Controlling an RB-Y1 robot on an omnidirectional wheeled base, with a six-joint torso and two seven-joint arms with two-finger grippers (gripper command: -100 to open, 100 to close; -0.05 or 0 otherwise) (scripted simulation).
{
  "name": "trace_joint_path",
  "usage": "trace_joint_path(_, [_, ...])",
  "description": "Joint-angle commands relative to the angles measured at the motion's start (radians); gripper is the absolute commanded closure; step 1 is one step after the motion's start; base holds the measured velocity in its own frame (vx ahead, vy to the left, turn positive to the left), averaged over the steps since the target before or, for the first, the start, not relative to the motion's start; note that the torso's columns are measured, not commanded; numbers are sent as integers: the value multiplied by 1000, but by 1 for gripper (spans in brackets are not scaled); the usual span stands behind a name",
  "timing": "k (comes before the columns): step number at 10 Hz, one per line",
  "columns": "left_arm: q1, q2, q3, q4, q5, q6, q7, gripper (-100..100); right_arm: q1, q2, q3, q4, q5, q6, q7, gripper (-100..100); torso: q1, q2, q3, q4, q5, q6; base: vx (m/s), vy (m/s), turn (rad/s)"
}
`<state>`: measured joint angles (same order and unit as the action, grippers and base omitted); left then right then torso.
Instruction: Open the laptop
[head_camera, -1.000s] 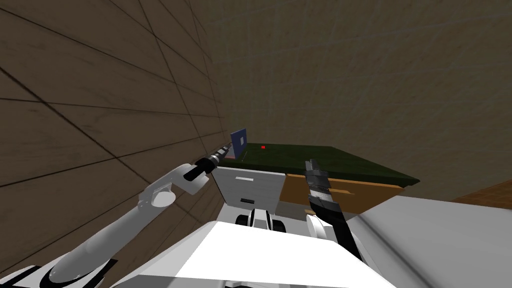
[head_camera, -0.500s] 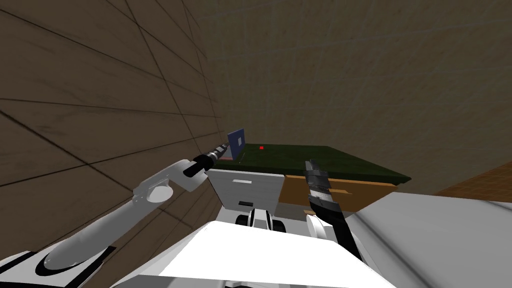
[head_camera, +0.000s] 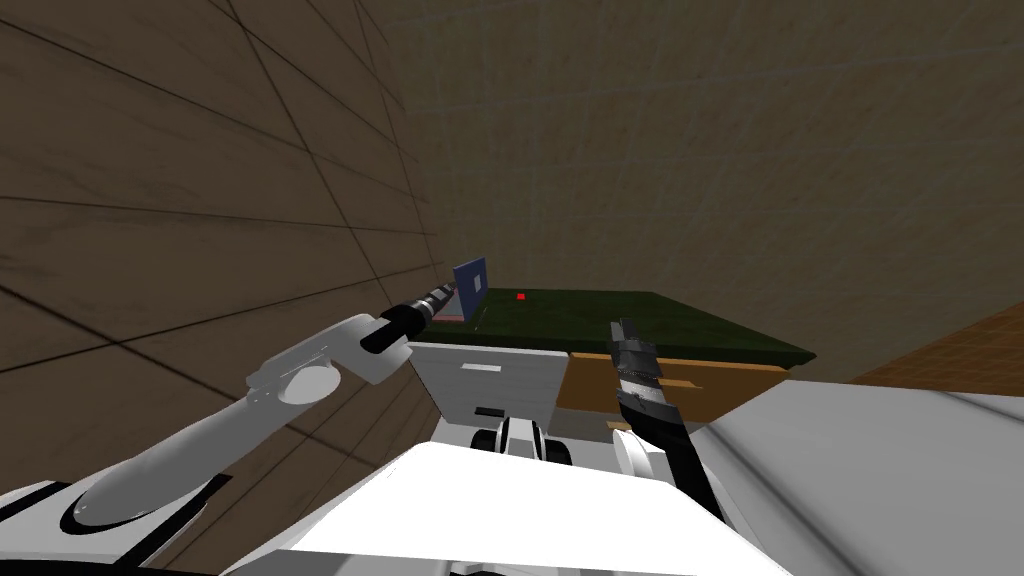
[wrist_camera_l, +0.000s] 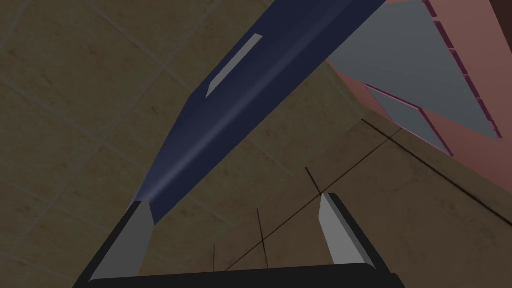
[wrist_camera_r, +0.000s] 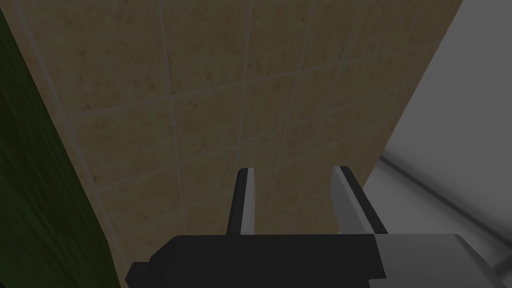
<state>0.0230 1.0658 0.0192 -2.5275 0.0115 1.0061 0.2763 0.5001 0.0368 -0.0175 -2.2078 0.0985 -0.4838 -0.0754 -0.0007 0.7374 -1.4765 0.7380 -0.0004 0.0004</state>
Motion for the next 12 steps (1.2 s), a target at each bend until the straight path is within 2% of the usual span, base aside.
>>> trace_joint_path(1, [3,26,12,-61,4,25,9,-100,0,0,0,0,0,0,0,0,0,1,1,0,0,0,21,-1,-20])
trace_joint_path(2, [5,20,9,-47,1,20,7,-100,0,0,0,0,0,0,0,0,1,1,1,0,0,-1,8,-1,-2])
trace_joint_path(3, [-2,33,18,-59,14,40,13,-100,0,0,0,0,0,0,0,0,1,2,1,0,1,0,113,19,-24])
trace_joint_path(4, [0,26,12,-54,6,29,10,-100,0,0,0,0,0,0,0,0,2,-4,-2,-1,1,0,70,13,-3])
trace_joint_path(5, [0,27,12,-55,7,32,10,100,0,0,0,0,0,0,0,0,1,-2,-2,-1,1,0,6,1,2])
trace_joint_path(6, [-15,-18,20,-18,21,2,33,100,0,0,0,0,0,0,0,0,2,-1,-1,-2,1,0,-38,29,-7])
trace_joint_path(8, [-29,-64,28,20,35,-25,55,100,0,0,0,0,0,0,0,0,6,1,1,0,2,-1,-59,66,-5])
trace_joint_path(12, [-57,-155,42,97,64,-81,100,100,0,0,0,0,0,0,0,0,0,0,0,0,0,0,-51,65,-4])
